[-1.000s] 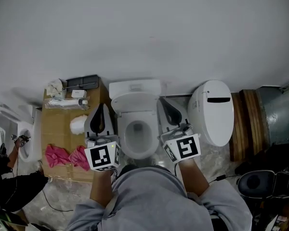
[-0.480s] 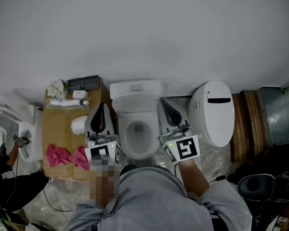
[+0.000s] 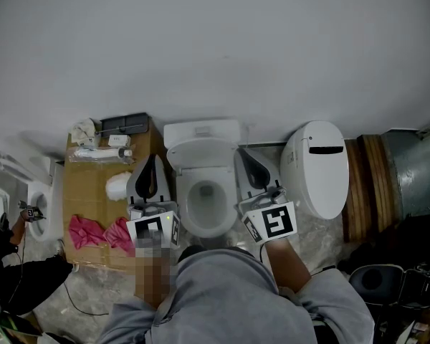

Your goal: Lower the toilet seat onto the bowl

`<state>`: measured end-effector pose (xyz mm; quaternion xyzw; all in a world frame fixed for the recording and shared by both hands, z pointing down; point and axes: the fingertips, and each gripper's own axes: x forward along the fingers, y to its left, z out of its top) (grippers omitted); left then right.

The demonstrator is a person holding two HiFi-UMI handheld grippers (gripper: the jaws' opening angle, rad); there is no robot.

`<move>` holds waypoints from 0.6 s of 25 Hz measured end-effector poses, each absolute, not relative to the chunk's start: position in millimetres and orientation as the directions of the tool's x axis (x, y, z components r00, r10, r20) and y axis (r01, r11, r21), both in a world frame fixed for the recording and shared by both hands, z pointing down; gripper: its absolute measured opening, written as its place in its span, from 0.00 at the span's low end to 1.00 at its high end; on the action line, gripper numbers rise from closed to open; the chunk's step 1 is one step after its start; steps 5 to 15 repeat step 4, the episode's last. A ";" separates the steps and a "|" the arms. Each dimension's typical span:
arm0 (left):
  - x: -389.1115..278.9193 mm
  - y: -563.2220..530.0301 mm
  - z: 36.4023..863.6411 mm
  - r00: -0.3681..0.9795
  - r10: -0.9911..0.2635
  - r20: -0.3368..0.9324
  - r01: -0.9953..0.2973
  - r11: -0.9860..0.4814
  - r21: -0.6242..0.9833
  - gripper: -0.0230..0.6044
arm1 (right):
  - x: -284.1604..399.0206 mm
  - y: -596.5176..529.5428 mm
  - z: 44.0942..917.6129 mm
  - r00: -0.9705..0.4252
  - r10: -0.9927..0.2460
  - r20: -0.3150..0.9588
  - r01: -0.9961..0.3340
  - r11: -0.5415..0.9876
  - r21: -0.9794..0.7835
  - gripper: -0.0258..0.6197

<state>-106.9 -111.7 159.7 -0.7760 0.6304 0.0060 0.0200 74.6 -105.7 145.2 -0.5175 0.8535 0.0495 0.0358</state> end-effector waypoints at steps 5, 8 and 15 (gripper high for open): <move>-104.4 -113.4 159.3 0.209 -0.977 -0.032 -0.978 -0.208 -0.024 0.04 | 76.3 -107.4 145.6 -0.462 -0.880 -0.110 -0.887 0.459 0.049 0.04; -104.4 -113.4 159.3 0.209 -0.977 -0.032 -0.978 -0.208 -0.024 0.04 | 76.3 -107.4 145.6 -0.462 -0.880 -0.110 -0.887 0.459 0.049 0.04; -104.4 -113.4 159.3 0.209 -0.977 -0.032 -0.978 -0.208 -0.024 0.04 | 76.3 -107.4 145.6 -0.462 -0.880 -0.110 -0.887 0.459 0.049 0.04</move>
